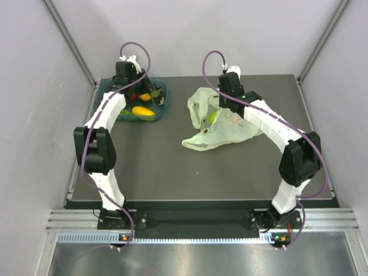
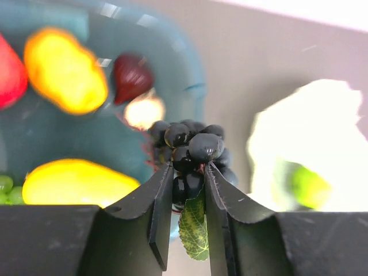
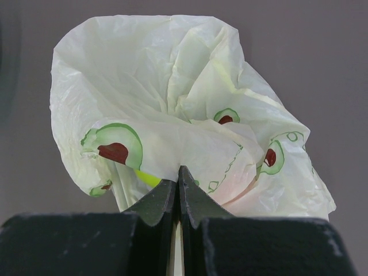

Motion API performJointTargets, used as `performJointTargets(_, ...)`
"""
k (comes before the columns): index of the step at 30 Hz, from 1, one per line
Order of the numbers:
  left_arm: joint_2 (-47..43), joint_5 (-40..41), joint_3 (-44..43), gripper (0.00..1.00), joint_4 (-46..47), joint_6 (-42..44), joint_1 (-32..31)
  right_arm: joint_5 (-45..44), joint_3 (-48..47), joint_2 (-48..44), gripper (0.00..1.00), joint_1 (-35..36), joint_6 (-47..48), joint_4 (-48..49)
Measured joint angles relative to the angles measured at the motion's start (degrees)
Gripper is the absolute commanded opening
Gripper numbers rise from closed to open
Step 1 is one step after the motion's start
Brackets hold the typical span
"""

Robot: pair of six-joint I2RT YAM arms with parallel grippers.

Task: Place the fake fruits into the plastic bag and tie a complex knot

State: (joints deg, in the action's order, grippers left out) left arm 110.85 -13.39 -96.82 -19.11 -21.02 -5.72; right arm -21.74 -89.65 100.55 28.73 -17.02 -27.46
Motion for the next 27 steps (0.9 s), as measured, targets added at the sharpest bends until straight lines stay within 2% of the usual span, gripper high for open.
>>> performJointTargets(5,-7.8,-5.5,3.8,0.20,4.9,-2.3,0.2,0.1,0.0,0.0,0.00,0.0,0.0,0.0)
performJointTargets(13,-18.5,-14.4,15.1,0.21,11.6,-8.8,-2.3,0.5,0.0,0.0,0.00,0.0,0.0,0.0)
performJointTargets(18,-21.4,-14.9,19.9,0.21,13.1,-9.9,-9.4,0.9,0.0,-0.1,0.00,0.0,0.0,0.0)
performJointTargets(27,-20.1,-12.7,23.3,0.20,17.1,-11.0,-23.6,1.8,0.0,-1.4,0.00,0.0,-0.1,-0.1)
